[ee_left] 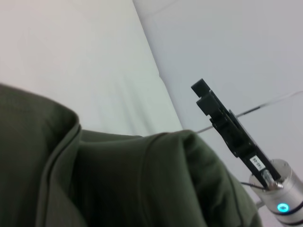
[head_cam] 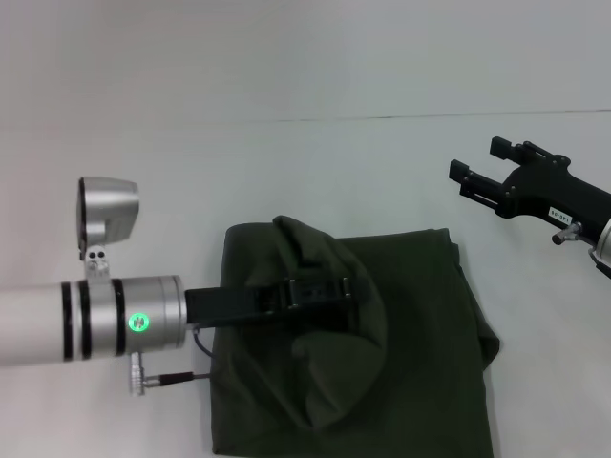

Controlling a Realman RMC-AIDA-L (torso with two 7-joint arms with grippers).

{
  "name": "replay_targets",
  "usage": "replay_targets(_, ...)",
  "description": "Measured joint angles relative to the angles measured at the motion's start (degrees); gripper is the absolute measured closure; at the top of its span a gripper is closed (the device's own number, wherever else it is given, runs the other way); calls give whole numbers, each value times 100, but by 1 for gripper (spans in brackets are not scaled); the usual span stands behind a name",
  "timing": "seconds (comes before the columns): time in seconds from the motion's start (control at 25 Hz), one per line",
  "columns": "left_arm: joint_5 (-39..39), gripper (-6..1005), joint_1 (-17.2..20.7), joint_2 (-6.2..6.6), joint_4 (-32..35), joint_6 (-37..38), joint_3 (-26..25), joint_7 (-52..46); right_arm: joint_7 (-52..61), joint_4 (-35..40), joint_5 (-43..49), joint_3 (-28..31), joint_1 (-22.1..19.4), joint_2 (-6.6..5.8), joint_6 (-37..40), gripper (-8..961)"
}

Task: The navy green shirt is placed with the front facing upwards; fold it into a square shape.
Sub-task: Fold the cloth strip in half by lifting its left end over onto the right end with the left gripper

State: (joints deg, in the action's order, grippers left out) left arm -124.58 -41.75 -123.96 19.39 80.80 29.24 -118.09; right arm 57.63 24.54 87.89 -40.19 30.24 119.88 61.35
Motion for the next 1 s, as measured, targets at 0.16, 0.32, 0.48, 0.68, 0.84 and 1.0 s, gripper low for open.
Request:
replay_targets(0.16,-3,106,98,4,551,272,209,-63,-4,8,0,6,-1,9,18,163)
replay_targets(0.32,-3,105,182,64,1047,557,328,-277,-35,12,0,10,10,9,36,163)
replay_targets(0.48,27,105,145,139,1106,952,464,-589,-39,20,0,11,17,18,43,163)
replay_targets(0.68,189,104,88,158,1156,1502,431,-575,-41,24,0,12,24,17,69,163)
replay_targets(0.84,737,104,244,295,1341,1977,411,-260,-47,44,0,13,25,6,269,163)
replay_targets(1.0,1559,105,618,453,1436,2380,402,684,2,158,-1,18,-12,-8,717,163)
